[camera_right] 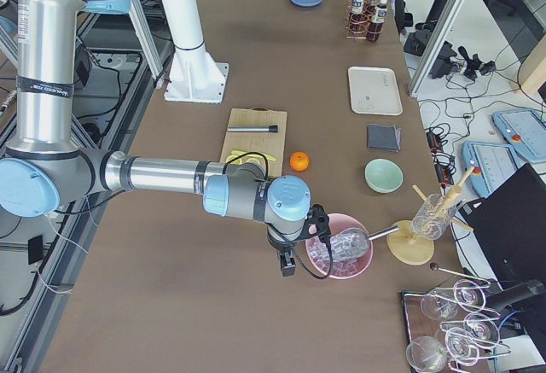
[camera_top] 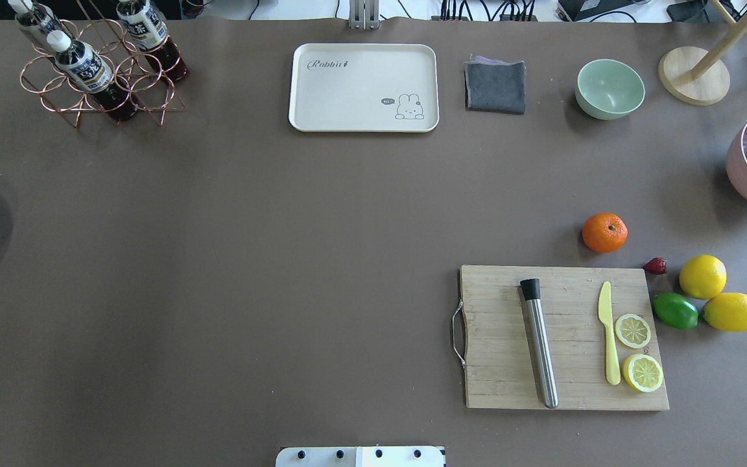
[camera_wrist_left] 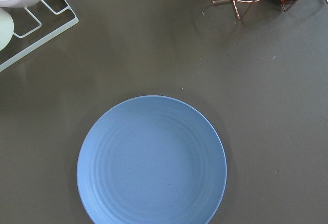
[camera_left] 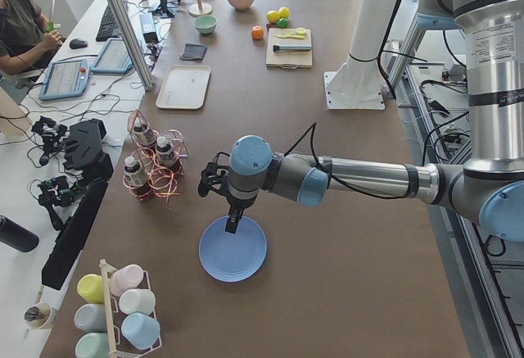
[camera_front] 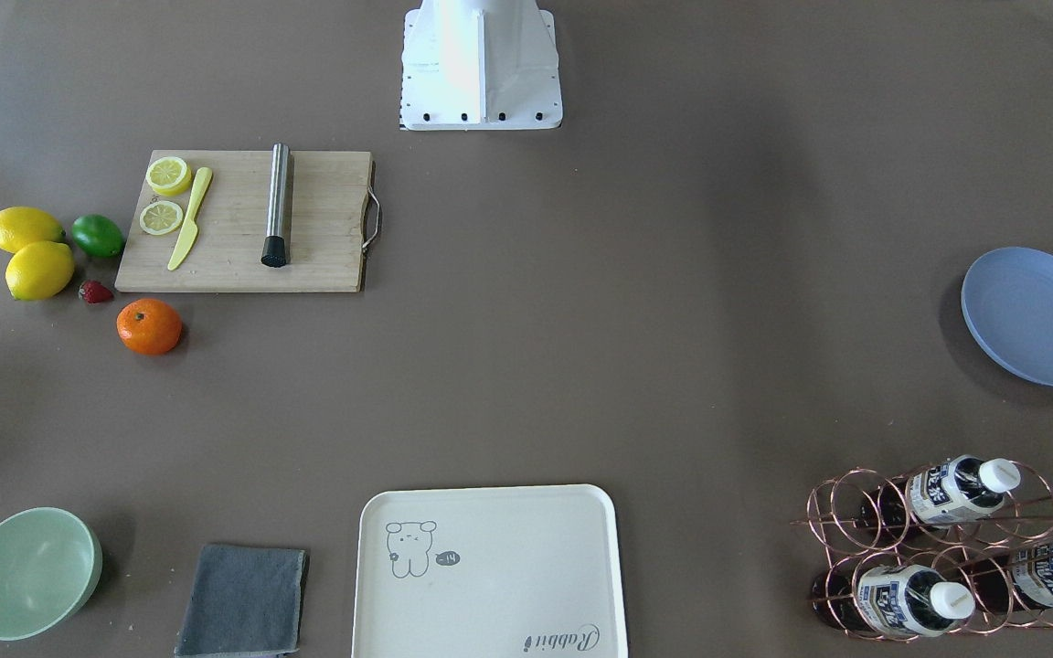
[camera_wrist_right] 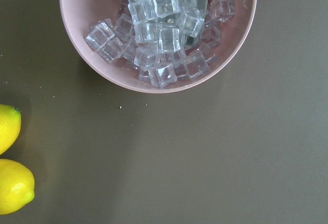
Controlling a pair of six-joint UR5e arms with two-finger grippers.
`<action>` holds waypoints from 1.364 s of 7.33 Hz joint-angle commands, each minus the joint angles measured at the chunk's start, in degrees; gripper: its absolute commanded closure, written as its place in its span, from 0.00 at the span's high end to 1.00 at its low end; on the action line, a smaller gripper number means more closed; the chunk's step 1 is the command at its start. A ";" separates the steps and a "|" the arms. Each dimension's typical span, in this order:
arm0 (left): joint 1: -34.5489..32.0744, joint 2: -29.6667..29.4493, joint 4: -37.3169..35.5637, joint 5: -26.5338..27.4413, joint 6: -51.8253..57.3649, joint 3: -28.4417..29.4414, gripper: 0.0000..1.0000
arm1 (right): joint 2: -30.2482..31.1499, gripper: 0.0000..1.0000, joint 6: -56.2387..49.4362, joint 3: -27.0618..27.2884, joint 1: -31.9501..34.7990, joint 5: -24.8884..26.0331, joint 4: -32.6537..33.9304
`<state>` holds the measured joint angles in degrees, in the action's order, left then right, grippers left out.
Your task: Pick orange to plate
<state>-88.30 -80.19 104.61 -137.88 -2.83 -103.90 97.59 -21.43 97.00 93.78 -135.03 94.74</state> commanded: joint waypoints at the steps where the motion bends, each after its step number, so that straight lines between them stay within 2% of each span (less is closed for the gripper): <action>1: 0.05 0.30 0.07 0.07 0.20 -0.25 0.98 | -0.03 1.00 0.07 0.12 0.00 -0.14 0.00; 5: 0.32 1.00 -0.37 -0.72 0.02 3.25 0.98 | 0.05 1.00 0.07 -0.76 -0.18 -0.32 0.09; 7: 0.14 1.62 -0.54 -2.82 -0.07 2.29 0.98 | 0.05 1.00 0.16 -0.50 -0.18 -1.72 0.09; 10: 0.05 1.97 -0.54 -3.09 0.11 1.42 0.98 | 0.58 1.00 -0.28 -0.67 -0.18 -1.64 0.00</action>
<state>-88.17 -78.39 104.07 -140.85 -2.76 -102.02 97.85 -21.53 96.35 93.60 -136.65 94.76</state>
